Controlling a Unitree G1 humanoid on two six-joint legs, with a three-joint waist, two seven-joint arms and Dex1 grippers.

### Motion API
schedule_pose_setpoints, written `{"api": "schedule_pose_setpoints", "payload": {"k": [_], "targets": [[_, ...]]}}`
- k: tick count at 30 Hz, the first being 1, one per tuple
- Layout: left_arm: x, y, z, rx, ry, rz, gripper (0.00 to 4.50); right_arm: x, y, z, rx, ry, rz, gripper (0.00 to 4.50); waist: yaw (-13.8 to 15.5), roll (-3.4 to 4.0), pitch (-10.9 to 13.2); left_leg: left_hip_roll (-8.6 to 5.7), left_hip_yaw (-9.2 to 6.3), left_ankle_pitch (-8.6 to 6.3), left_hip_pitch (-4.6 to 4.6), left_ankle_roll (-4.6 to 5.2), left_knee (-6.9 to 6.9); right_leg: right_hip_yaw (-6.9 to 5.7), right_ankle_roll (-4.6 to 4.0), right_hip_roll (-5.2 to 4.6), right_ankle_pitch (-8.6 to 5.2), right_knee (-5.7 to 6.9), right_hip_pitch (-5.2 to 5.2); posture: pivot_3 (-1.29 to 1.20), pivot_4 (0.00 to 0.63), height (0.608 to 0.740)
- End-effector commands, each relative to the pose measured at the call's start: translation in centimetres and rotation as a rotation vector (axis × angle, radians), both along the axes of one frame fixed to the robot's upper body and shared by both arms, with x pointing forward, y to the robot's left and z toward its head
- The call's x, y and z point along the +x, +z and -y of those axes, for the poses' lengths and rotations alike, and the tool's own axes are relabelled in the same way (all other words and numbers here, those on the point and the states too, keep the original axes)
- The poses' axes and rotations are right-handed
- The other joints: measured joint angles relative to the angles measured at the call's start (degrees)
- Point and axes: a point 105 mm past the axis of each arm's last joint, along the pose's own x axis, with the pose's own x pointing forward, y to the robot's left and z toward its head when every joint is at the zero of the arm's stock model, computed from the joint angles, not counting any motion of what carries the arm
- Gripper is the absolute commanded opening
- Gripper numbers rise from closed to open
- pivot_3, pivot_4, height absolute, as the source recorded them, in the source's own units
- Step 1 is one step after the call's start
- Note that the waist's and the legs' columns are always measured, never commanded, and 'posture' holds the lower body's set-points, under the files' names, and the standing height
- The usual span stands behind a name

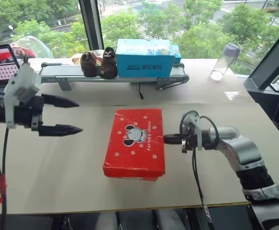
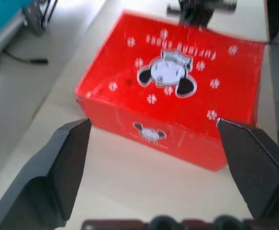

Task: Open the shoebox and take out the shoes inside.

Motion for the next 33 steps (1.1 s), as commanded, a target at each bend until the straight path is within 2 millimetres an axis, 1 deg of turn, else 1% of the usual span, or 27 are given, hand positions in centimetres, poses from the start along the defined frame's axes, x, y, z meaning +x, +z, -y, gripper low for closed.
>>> {"api": "schedule_pose_setpoints", "payload": {"k": [1,3,5,7,8,10,11,13,15,17,19,21,23,25,28,30,32,33], "targets": [[-1.5,2.9,-0.6,0.024,0.041,0.097,4.48,-0.7,3.9,-2.5,0.106,0.136,0.021,0.0,-0.1,-0.1,0.1,0.01,0.0,0.0,0.0,0.0,0.0,-0.01,-0.03,0.01,0.02,0.01,-0.01,0.0,0.15,0.74],[-2.2,3.1,-0.9,0.039,0.064,0.1,4.48,-0.9,5.3,-4.0,0.127,0.201,0.029,0.0,-0.1,-0.06,0.1,0.01,-0.01,0.0,0.0,0.0,0.02,-0.03,-0.02,0.0,0.02,0.0,-0.01,0.0,0.15,0.74],[-3.3,3.9,-1.1,0.023,0.087,0.112,4.48,-0.9,6.8,-6.7,0.145,0.274,0.061,0.0,-0.1,-0.06,0.1,-0.01,0.0,0.0,0.0,0.0,0.02,-0.03,-0.01,-0.04,0.01,-0.01,0.01,0.0,0.15,0.74],[-4.0,4.5,-1.0,0.0,0.099,0.123,4.48,-1.0,7.8,-8.6,0.161,0.325,0.076,0.0,-0.1,-0.06,0.2,0.01,0.0,0.0,0.0,0.0,0.01,-0.04,-0.02,-0.02,0.02,0.0,-0.03,0.0,0.15,0.74],[-4.6,5.2,-0.9,-0.016,0.106,0.139,4.48,-1.3,8.7,-10.3,0.186,0.369,0.092,0.0,-0.1,-0.05,0.2,0.02,-0.01,0.0,-0.01,0.0,0.0,-0.06,-0.03,-0.01,0.02,0.01,-0.05,0.0,0.15,0.74],[-5.6,6.4,-0.7,-0.039,0.118,0.165,4.48,-1.8,9.7,-13.1,0.216,0.432,0.107,0.0,-0.3,-0.07,0.2,0.02,-0.01,0.0,0.0,0.0,-0.03,-0.07,-0.05,-0.01,0.0,0.04,-0.06,0.0,0.15,0.74],[-6.4,7.3,-0.5,-0.048,0.128,0.182,4.48,-2.4,9.8,-14.4,0.216,0.477,0.114,0.0,-0.4,-0.08,0.2,0.04,-0.02,0.0,-0.02,0.0,-0.03,-0.08,-0.06,0.01,0.01,0.06,-0.11,0.0,0.15,0.74],[-7.3,8.3,-0.3,-0.06,0.146,0.199,4.48,-2.9,9.5,-15.9,0.202,0.528,0.124,0.0,-0.5,-0.08,0.2,0.07,-0.02,0.0,-0.03,-0.01,-0.06,-0.1,-0.08,0.03,0.02,0.09,-0.15,0.0,0.15,0.74],[-8.2,8.9,-0.2,-0.053,0.167,0.203,4.48,-3.1,8.7,-17.1,0.17,0.558,0.143,0.0,0.0,-0.07,0.2,0.07,-0.05,-0.01,-0.04,-0.01,-0.09,-0.12,-0.08,0.03,0.01,0.08,-0.15,0.0,0.15,0.74],[-8.8,9.2,0.1,-0.037,0.182,0.197,4.48,-2.9,8.0,-17.7,0.141,0.564,0.16,0.0,0.1,-0.09,0.2,-0.01,-0.12,-0.02,-0.03,-0.04,-0.08,-0.24,-0.07,-0.07,-0.03,0.05,-0.03,0.0,0.15,0.74],[-9.2,9.3,0.3,-0.031,0.188,0.187,4.48,-2.5,7.7,-17.8,0.122,0.552,0.177,0.0,0.0,-0.1,0.2,-0.03,-0.11,-0.02,-0.04,-0.05,-0.04,-0.25,-0.05,-0.1,-0.03,0.01,0.0,0.0,0.15,0.74],[-9.4,9.2,0.4,-0.033,0.189,0.178,4.48,-2.0,8.1,-17.4,0.116,0.533,0.191,0.0,-0.1,-0.1,0.2,-0.02,-0.11,0.01,-0.03,-0.1,-0.04,-0.26,-0.05,-0.1,-0.01,0.01,0.0,0.0,0.15,0.74],[-9.1,8.5,0.4,-0.04,0.182,0.151,4.48,-1.0,9.0,-16.4,0.096,0.476,0.22,0.0,-0.1,-0.08,0.2,0.0,-0.12,0.02,0.01,-0.12,-0.04,-0.29,-0.09,-0.09,0.01,0.08,-0.02,0.0,0.15,0.74],[-8.1,7.4,0.2,-0.027,0.179,0.131,4.48,-0.1,10.3,-15.0,0.069,0.392,0.248,0.0,-0.1,-0.07,0.2,0.04,-0.12,0.05,0.02,-0.17,-0.06,-0.32,-0.15,-0.07,0.04,0.15,-0.08,0.0,0.15,0.74],[-6.6,6.1,0.1,-0.026,0.146,0.118,4.48,0.7,11.8,-13.2,0.03,0.275,0.288,0.0,0.1,-0.08,0.2,0.05,-0.12,0.09,0.06,-0.22,-0.06,-0.35,-0.28,-0.08,0.01,0.36,-0.12,0.0,0.15,0.74],[-5.2,5.2,0.1,-0.024,0.117,0.114,4.48,0.9,12.2,-11.7,-0.009,0.22,0.307,0.0,0.0,-0.14,0.2,0.06,-0.12,0.1,0.05,-0.24,-0.06,-0.34,-0.37,-0.07,-0.02,0.45,-0.2,0.0,0.15,0.74],[-3.6,4.4,0.1,-0.025,0.089,0.117,4.48,0.6,11.7,-10.0,-0.079,0.208,0.331,0.0,0.0,-0.13,0.2,0.05,-0.11,0.1,0.05,-0.23,-0.07,-0.32,-0.43,-0.07,-0.02,0.51,-0.22,0.0,0.15,0.74],[-3.0,4.1,0.2,-0.025,0.076,0.119,4.5,0.5,11.4,-9.4,-0.109,0.204,0.331,0.56,0.1,-0.11,0.2,0.05,-0.1,0.1,0.05,-0.23,-0.08,-0.32,-0.44,-0.07,-0.03,0.51,-0.24,0.0,0.15,0.74]]}}
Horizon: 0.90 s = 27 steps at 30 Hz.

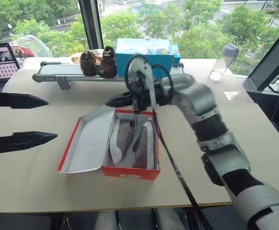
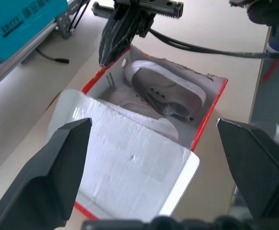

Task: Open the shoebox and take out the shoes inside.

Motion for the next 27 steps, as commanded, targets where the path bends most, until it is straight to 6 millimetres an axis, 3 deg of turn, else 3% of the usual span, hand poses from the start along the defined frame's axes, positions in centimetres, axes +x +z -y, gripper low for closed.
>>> {"api": "schedule_pose_setpoints", "payload": {"k": [1,6,7,11,12,16,27], "targets": [[2.8,-0.9,-0.1,0.008,-0.041,0.046,4.5,-1.2,0.0,2.2,-0.088,-0.015,0.064,0.7,0.2,0.01,0.0,-0.01,0.01,0.0,-0.02,0.0,-0.01,0.0,-0.01,0.0,-0.01,0.0,-0.01,0.0,0.15,0.74],[5.1,-1.6,0.8,-0.003,-0.118,0.051,4.5,-1.6,-1.5,3.5,-0.136,-0.101,0.002,2.55,-0.2,-0.01,0.0,-0.03,0.08,0.0,-0.13,0.01,0.03,0.1,0.05,0.0,-0.05,-0.04,-0.1,0.0,0.15,0.74],[5.5,-1.8,1.0,-0.003,-0.134,0.05,4.5,-1.6,-1.6,3.7,-0.121,-0.133,-0.049,2.76,-0.2,-0.01,0.0,-0.04,0.12,0.01,-0.27,0.01,0.03,0.17,0.06,0.01,-0.04,0.03,-0.3,0.0,0.15,0.74],[6.5,-2.3,1.6,-0.009,-0.178,0.042,4.5,-1.4,-2.0,4.3,0.007,-0.265,-0.316,4.32,0.0,-0.02,0.0,-0.04,0.09,0.01,-0.39,0.03,0.07,0.24,-0.19,0.08,0.08,0.38,-0.51,0.0,0.15,0.74],[6.6,-2.3,1.7,-0.009,-0.183,0.041,4.5,-1.4,-2.1,4.5,0.012,-0.293,-0.335,4.49,0.0,-0.02,0.0,-0.04,0.07,0.02,-0.41,0.03,0.06,0.24,-0.19,0.1,0.08,0.4,-0.52,0.0,0.15,0.74],[7.3,-3.0,2.0,-0.016,-0.201,0.039,4.5,-1.9,-4.7,6.5,-0.052,-0.42,-0.552,4.49,0.2,-0.02,0.0,-0.07,0.05,0.02,-0.5,0.03,0.13,0.24,-0.17,0.07,0.07,0.39,-0.51,0.0,0.15,0.74],[7.9,-4.0,2.7,-0.039,-0.234,0.036,4.5,-1.8,-6.9,10.0,-0.098,-0.577,-0.623,4.49,0.0,-0.03,0.0,-0.1,0.04,0.06,-0.58,0.11,0.26,0.26,0.11,0.03,-0.02,0.34,-0.48,0.0,0.15,0.74]]}}
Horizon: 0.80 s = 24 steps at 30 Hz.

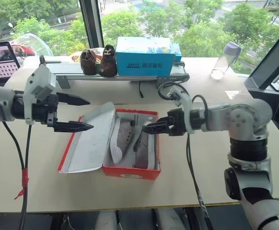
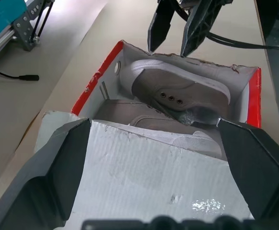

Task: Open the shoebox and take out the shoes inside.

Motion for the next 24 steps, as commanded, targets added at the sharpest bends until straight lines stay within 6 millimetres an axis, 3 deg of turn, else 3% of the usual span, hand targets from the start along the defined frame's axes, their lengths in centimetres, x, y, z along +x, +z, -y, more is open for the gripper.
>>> {"api": "schedule_pose_setpoints", "payload": {"k": [1,6,8,12,16,24], "targets": [[-0.1,0.7,0.3,0.004,-0.013,0.054,4.5,-0.6,0.6,0.3,-0.001,0.005,0.008,4.49,-0.3,0.0,0.0,0.0,0.0,0.01,0.0,0.01,0.0,0.01,0.01,0.0,0.0,0.0,0.0,0.0,0.15,0.74],[-0.1,0.2,0.3,0.005,-0.009,0.05,4.5,-0.6,-0.4,0.4,-0.027,-0.026,-0.022,4.49,-0.3,-0.01,0.0,0.01,0.0,0.01,0.01,0.03,-0.02,0.03,0.0,0.02,0.02,0.0,0.01,0.0,0.15,0.74],[-0.2,0.2,0.2,0.006,-0.004,0.047,4.5,-0.4,0.1,0.3,-0.028,-0.031,-0.013,4.49,-0.2,-0.01,0.0,-0.01,0.0,0.02,-0.01,0.03,0.0,0.04,0.02,0.0,0.02,-0.01,0.01,0.0,0.15,0.74],[-0.3,0.1,-0.1,0.015,0.009,0.046,4.5,0.1,3.0,0.1,0.003,-0.023,0.033,4.49,-0.4,0.01,0.0,-0.01,0.02,0.04,-0.01,0.06,0.04,0.09,0.1,0.01,0.07,-0.02,-0.01,0.0,0.15,0.74],[-0.5,0.1,-0.1,0.014,0.013,0.044,4.5,-0.4,3.9,-0.6,0.013,0.025,0.036,4.49,-0.2,0.0,0.0,0.01,-0.01,0.07,0.01,0.12,0.0,0.04,0.1,0.02,0.06,-0.04,0.03,0.0,0.15,0.74],[-0.7,0.2,-0.3,0.021,0.025,0.045,4.5,-1.0,2.9,-1.8,0.046,0.066,-0.035,4.49,-0.2,0.0,0.0,0.0,0.0,0.07,-0.03,0.12,0.01,0.05,0.11,0.0,0.08,-0.08,0.03,0.0,0.15,0.74]]}}
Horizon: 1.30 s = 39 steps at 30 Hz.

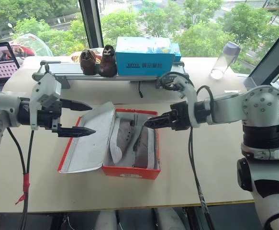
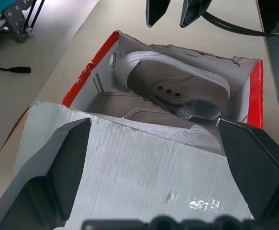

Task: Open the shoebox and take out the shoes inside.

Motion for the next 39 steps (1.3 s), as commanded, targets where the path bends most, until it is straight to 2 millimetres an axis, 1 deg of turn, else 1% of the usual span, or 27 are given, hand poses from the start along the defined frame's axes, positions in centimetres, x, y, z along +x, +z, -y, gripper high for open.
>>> {"api": "schedule_pose_setpoints", "payload": {"k": [1,12,19,27,31,35,39], "targets": [[-0.7,1.5,0.0,0.007,-0.006,0.052,4.5,-0.5,0.1,-0.5,0.038,0.026,-0.019,4.49,0.0,0.0,0.0,0.0,0.0,0.0,0.0,0.0,0.0,0.0,0.0,0.0,0.0,0.0,0.0,0.0,0.15,0.74],[-0.8,0.9,-0.9,0.078,0.04,0.043,4.5,-0.5,-3.4,0.3,0.001,-0.029,-0.114,4.49,0.0,0.0,0.0,0.01,0.0,0.0,0.01,0.0,0.0,0.0,0.01,0.01,0.0,0.0,0.0,0.0,0.15,0.74],[-0.8,1.2,-0.9,0.085,0.052,0.055,4.5,-0.4,-4.2,-0.1,-0.01,-0.034,-0.126,4.49,-0.1,0.0,0.0,0.01,0.0,0.01,0.04,0.01,0.0,0.0,0.02,0.01,-0.01,0.0,0.02,0.0,0.15,0.74],[-1.2,1.4,-1.4,0.091,0.09,0.064,4.5,0.0,-5.9,-0.8,-0.079,-0.044,-0.134,4.49,-0.2,-0.03,0.0,0.02,0.0,0.01,0.08,0.01,0.0,0.01,0.02,0.02,-0.01,0.0,0.05,0.0,0.15,0.74],[-1.7,1.4,-1.7,0.094,0.112,0.066,4.5,0.5,-6.9,-1.1,-0.125,-0.055,-0.132,4.49,-0.2,-0.03,0.0,0.03,0.01,0.01,0.17,0.01,-0.03,0.01,0.07,0.02,-0.04,0.0,0.08,0.0,0.15,0.74],[-2.0,1.5,-1.8,0.091,0.13,0.072,4.5,1.3,-8.1,-0.9,-0.184,-0.077,-0.104,4.49,-0.3,-0.04,0.0,0.03,0.02,0.01,0.14,0.01,-0.06,0.02,0.06,0.03,-0.04,-0.02,0.05,0.0,0.15,0.74],[-2.2,1.5,-1.9,0.089,0.148,0.079,4.5,2.1,-7.9,-1.2,-0.187,-0.073,-0.068,4.49,-0.4,-0.05,0.0,0.05,0.02,0.01,0.25,0.01,-0.06,0.02,0.05,0.05,-0.02,-0.01,0.1,0.0,0.15,0.74]]}}
